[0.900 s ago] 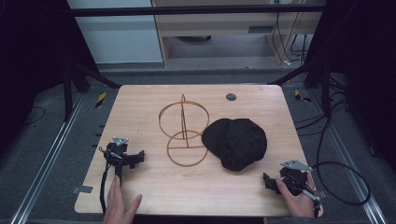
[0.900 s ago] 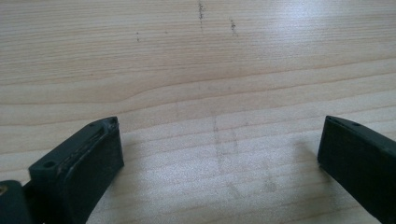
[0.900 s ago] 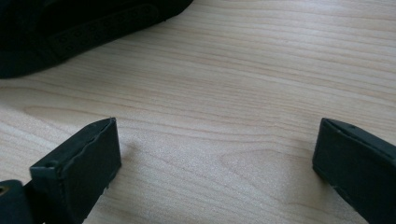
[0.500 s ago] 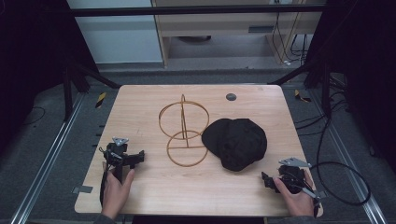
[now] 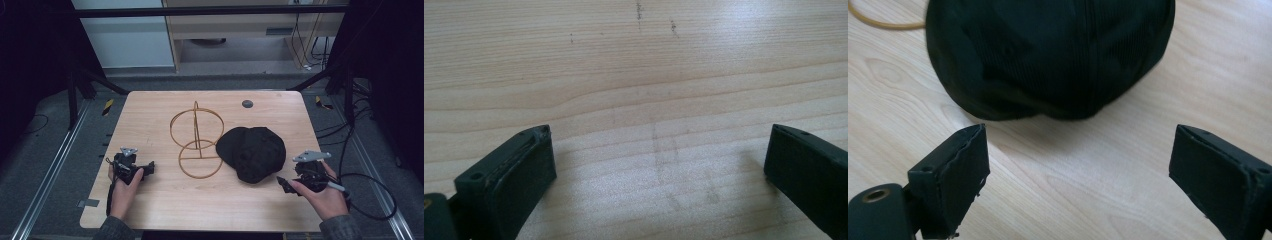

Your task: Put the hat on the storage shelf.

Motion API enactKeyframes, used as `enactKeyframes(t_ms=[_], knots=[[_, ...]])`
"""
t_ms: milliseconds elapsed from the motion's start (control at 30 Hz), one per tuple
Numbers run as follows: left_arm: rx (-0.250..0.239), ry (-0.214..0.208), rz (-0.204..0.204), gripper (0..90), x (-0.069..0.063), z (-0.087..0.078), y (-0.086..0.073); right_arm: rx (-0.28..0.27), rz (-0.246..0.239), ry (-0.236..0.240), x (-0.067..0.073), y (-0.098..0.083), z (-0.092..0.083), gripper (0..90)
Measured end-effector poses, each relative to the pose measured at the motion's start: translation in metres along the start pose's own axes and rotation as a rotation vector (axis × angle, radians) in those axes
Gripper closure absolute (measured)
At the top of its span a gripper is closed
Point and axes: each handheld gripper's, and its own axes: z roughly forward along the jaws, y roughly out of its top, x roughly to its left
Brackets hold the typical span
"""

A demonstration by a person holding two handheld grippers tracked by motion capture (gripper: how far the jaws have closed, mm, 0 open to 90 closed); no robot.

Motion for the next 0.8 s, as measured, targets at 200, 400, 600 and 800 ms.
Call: enactKeyframes(t_ms=[200,400,600,800], knots=[[0.000,0.001,-0.001,0.0,0.000,0.001,0.000,0.008,-0.051,0.047,0.001,0.032,-0.007,10.5],[-0.001,0.004,-0.003,0.0,-0.001,0.000,0.000,0.035,-0.086,0.070,0.000,0.059,-0.002,8.2],[-0.001,0.004,-0.002,0.0,-0.002,0.000,0.000,0.061,-0.084,0.101,-0.003,0.080,0.013,8.6],[0.001,0.003,0.002,0.0,-0.002,0.000,0.000,0.094,-0.049,0.116,-0.004,0.093,0.033,8.9]])
